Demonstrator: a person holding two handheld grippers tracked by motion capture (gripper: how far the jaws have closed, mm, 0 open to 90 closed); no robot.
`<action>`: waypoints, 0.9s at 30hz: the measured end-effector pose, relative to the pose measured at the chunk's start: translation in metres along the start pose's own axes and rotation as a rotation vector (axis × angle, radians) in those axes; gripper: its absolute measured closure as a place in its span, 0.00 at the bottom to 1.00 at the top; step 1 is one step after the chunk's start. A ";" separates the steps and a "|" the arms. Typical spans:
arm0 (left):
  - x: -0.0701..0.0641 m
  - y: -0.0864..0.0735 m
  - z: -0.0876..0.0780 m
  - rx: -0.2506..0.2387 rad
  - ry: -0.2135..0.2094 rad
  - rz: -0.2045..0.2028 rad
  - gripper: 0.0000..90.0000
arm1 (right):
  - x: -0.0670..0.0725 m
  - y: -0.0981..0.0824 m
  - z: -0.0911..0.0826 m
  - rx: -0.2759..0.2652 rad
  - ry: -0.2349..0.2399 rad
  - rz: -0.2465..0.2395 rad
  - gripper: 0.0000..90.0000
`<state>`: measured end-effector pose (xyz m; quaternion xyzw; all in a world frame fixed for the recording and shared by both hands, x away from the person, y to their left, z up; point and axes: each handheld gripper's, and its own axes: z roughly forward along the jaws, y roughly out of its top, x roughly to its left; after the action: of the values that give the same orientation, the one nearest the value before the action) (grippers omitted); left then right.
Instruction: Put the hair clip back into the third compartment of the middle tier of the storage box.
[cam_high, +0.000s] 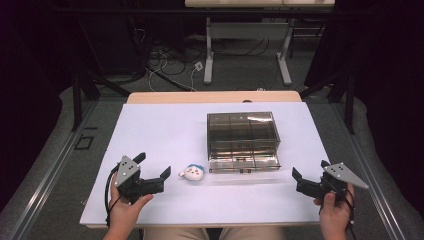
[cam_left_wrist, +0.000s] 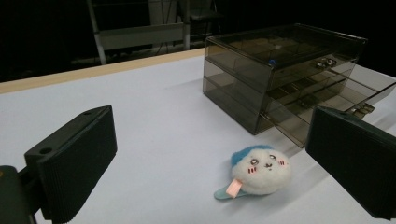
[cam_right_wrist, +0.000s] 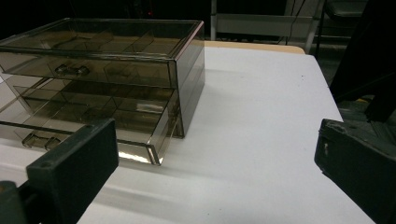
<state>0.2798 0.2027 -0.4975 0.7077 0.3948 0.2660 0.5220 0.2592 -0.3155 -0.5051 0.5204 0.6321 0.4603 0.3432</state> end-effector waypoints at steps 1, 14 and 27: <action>-0.001 0.000 0.000 -0.002 -0.006 0.005 0.02 | 0.001 0.000 0.000 0.002 0.003 0.004 0.00; -0.007 -0.005 0.012 0.053 -0.038 -0.003 0.02 | 0.000 -0.002 0.002 0.012 0.006 0.000 0.00; -0.017 0.002 0.028 0.123 -0.047 0.011 0.02 | -0.001 -0.003 0.002 0.008 0.004 0.005 0.00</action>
<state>0.2932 0.1733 -0.5041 0.7467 0.3942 0.2275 0.4850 0.2604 -0.3157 -0.5084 0.5224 0.6333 0.4595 0.3389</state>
